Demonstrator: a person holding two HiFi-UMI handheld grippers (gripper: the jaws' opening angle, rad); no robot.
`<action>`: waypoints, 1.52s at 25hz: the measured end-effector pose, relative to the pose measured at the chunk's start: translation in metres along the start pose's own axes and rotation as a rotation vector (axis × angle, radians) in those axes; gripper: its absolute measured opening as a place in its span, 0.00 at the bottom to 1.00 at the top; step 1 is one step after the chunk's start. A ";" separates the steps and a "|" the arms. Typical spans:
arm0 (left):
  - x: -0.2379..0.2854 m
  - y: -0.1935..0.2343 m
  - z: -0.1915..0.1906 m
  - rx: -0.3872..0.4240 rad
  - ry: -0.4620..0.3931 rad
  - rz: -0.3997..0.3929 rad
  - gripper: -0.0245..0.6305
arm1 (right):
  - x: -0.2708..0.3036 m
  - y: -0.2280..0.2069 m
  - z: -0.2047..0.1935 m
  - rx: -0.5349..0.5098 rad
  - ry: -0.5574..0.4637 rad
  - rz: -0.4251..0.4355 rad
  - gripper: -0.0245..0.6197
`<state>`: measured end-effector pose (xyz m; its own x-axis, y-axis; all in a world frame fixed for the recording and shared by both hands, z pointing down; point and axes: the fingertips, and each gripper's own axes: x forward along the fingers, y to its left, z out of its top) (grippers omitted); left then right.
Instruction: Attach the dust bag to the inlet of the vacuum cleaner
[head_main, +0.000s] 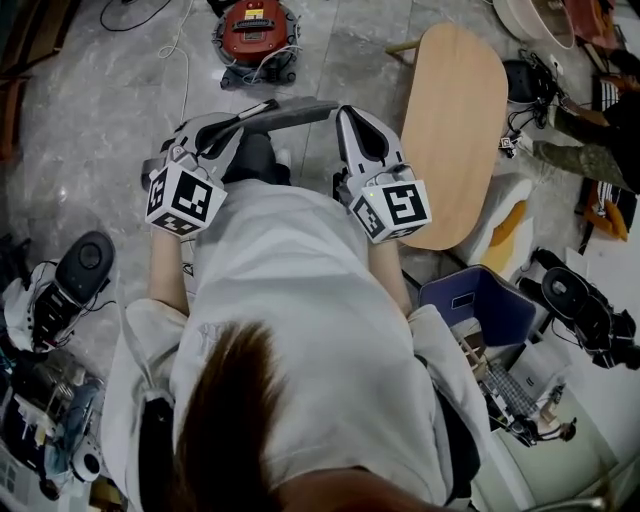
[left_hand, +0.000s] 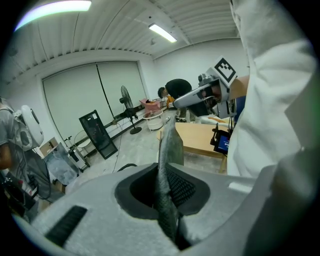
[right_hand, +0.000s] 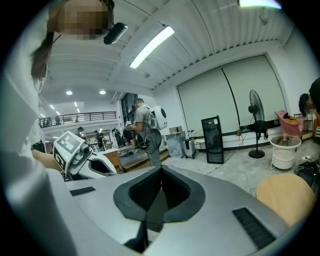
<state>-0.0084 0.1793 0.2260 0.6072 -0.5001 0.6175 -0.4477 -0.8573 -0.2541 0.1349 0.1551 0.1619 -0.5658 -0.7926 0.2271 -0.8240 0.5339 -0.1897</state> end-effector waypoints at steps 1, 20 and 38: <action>0.004 0.002 -0.001 0.002 0.000 -0.009 0.10 | 0.003 -0.003 -0.001 0.006 0.005 -0.006 0.04; 0.091 0.101 -0.033 0.027 0.012 -0.252 0.10 | 0.118 -0.064 0.016 0.071 0.075 -0.156 0.04; 0.089 0.152 -0.041 0.000 0.022 -0.213 0.10 | 0.169 -0.057 0.044 0.021 0.042 -0.103 0.04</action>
<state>-0.0492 0.0100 0.2728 0.6736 -0.3047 0.6734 -0.3106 -0.9434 -0.1162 0.0877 -0.0223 0.1694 -0.4788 -0.8299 0.2864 -0.8776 0.4433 -0.1827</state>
